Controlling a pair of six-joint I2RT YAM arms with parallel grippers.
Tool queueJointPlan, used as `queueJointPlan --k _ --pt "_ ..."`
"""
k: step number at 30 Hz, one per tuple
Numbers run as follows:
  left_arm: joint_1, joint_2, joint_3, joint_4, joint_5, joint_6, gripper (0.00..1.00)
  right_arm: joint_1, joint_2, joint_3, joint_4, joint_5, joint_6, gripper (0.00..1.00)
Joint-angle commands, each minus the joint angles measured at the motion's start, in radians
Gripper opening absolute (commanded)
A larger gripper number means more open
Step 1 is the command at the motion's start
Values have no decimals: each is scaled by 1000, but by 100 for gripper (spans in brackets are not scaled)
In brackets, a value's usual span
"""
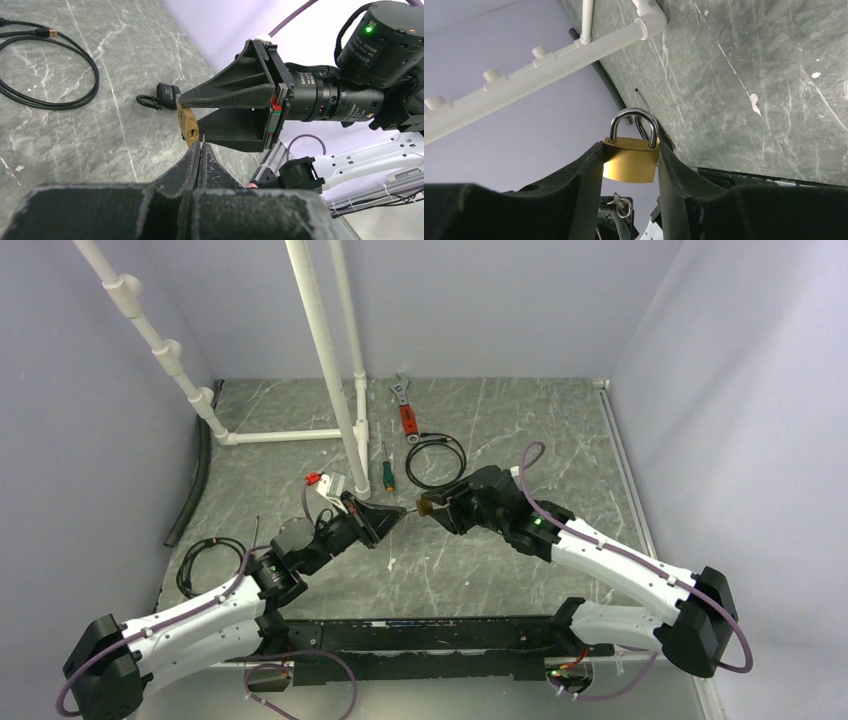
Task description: Unlock with the key
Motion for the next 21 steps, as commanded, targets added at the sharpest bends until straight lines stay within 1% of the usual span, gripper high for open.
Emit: queueJointPlan --k 1,8,21 --pt "-4 22 -2 74 -6 -4 0 -1 3 25 47 -6 -6 0" --pt "-3 46 -3 79 -7 -3 0 -1 17 36 41 -21 -12 0" --pt "-3 18 -20 60 -7 -1 0 -1 12 41 19 3 -1 0"
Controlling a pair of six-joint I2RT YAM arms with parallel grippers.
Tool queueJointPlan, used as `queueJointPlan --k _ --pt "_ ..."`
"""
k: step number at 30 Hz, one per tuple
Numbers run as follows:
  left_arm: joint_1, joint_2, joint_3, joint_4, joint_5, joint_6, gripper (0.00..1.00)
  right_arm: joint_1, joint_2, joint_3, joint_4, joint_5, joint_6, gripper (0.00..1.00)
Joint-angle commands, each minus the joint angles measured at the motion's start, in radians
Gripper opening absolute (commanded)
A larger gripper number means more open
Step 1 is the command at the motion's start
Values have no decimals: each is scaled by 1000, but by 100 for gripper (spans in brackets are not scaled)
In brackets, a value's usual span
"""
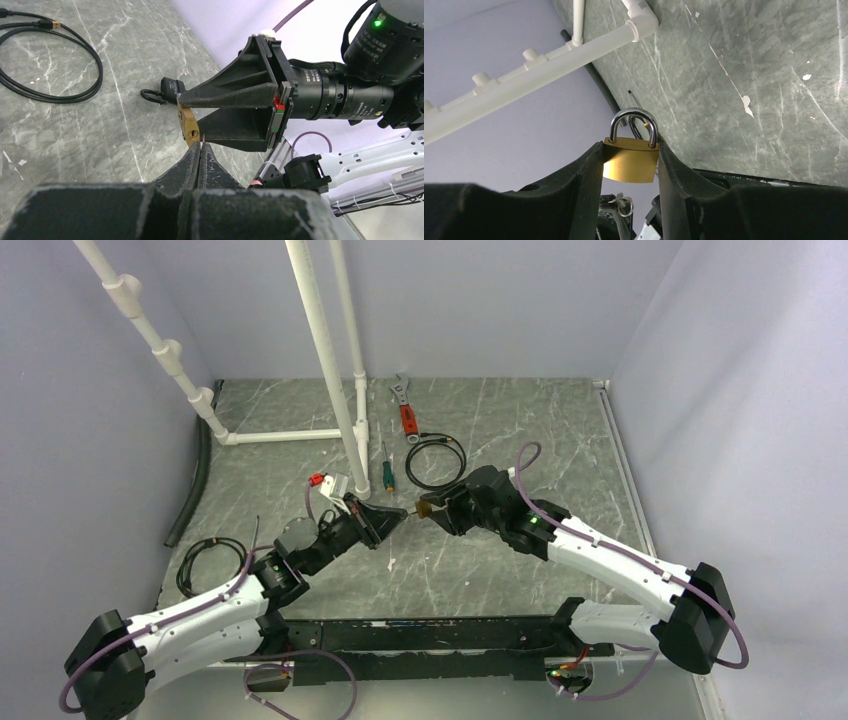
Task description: Unlock with the key
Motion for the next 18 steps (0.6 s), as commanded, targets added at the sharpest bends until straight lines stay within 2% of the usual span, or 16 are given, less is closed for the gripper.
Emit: queueJointPlan --k 1,18 --pt "-3 -23 -16 36 -6 -2 0 -1 -13 40 21 11 6 0" --pt "-3 29 -25 104 0 -19 0 -1 -20 29 27 14 1 0"
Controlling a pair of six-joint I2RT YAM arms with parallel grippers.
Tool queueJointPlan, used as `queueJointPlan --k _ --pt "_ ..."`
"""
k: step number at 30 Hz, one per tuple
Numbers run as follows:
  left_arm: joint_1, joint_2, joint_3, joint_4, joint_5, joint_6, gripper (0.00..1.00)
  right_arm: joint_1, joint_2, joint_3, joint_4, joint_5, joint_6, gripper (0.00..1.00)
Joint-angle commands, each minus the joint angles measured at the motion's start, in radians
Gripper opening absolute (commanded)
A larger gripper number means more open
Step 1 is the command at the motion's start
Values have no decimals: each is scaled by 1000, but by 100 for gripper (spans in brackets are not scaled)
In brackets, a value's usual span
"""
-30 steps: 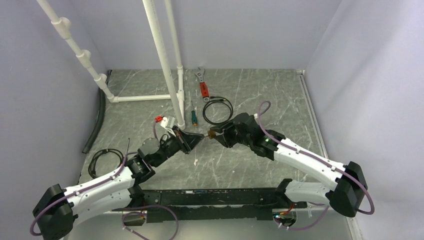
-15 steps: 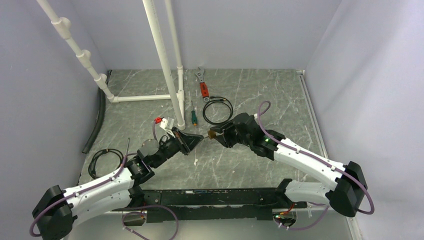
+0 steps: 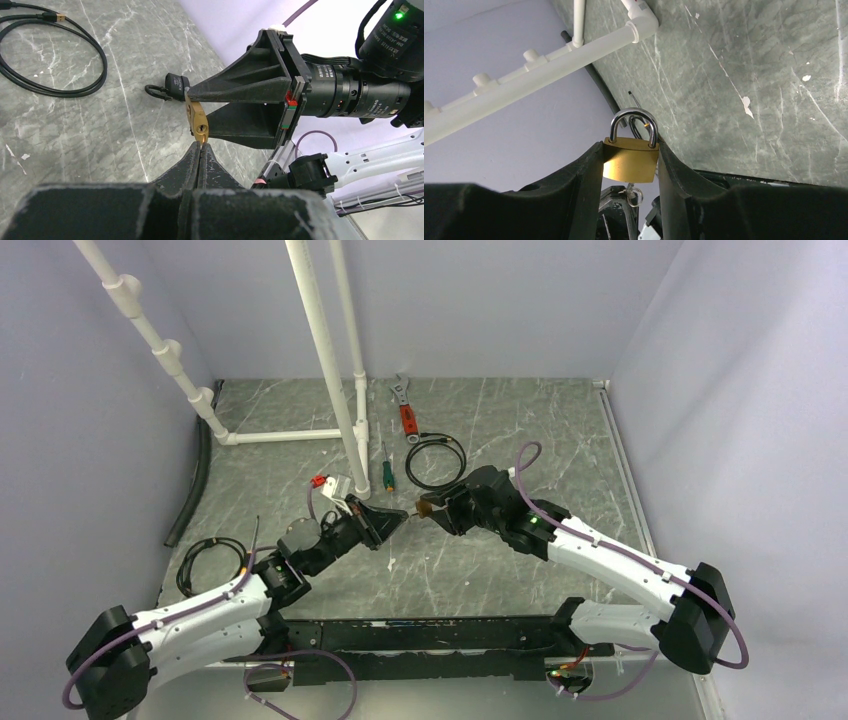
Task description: Unlock with the key
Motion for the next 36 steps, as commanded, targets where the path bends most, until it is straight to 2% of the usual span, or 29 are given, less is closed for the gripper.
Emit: queueJointPlan --k 1,36 --pt "-4 15 2 80 5 -16 0 -1 -19 26 29 7 3 0" --pt "-3 33 -7 102 -7 -16 0 1 6 30 51 -35 -2 0"
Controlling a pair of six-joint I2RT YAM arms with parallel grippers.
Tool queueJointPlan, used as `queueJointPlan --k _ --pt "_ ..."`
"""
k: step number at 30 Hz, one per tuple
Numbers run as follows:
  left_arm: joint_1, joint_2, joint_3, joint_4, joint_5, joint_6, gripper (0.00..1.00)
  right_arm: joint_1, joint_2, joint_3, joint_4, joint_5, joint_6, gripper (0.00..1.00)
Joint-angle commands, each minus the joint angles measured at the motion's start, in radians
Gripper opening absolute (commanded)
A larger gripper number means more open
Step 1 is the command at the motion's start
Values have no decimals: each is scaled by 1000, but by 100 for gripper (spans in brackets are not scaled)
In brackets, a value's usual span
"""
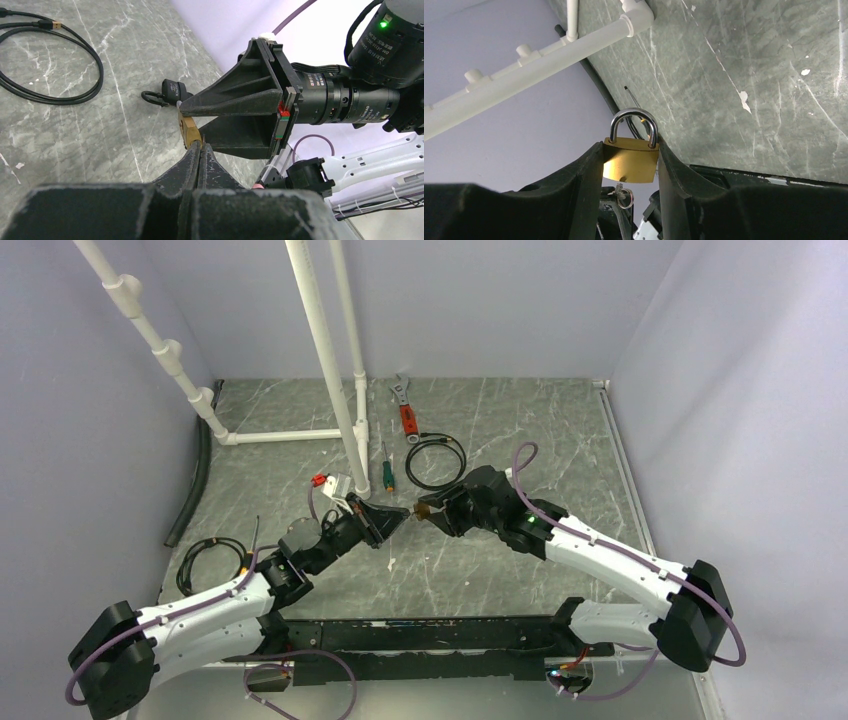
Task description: Unlock with the key
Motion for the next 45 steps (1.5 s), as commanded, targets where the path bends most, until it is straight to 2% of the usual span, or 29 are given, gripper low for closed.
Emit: queueJointPlan --k 1,14,30,45 --pt "-4 -4 -7 41 -7 -13 0 0 -13 27 47 0 0 0" --pt "-3 -102 -31 -37 -33 -4 0 0 -28 29 39 21 0 0" --pt "-4 -15 -20 34 -24 -7 0 0 -4 35 65 -4 -10 0" --pt "-3 -104 -12 -46 -15 1 0 0 -1 27 59 19 1 0"
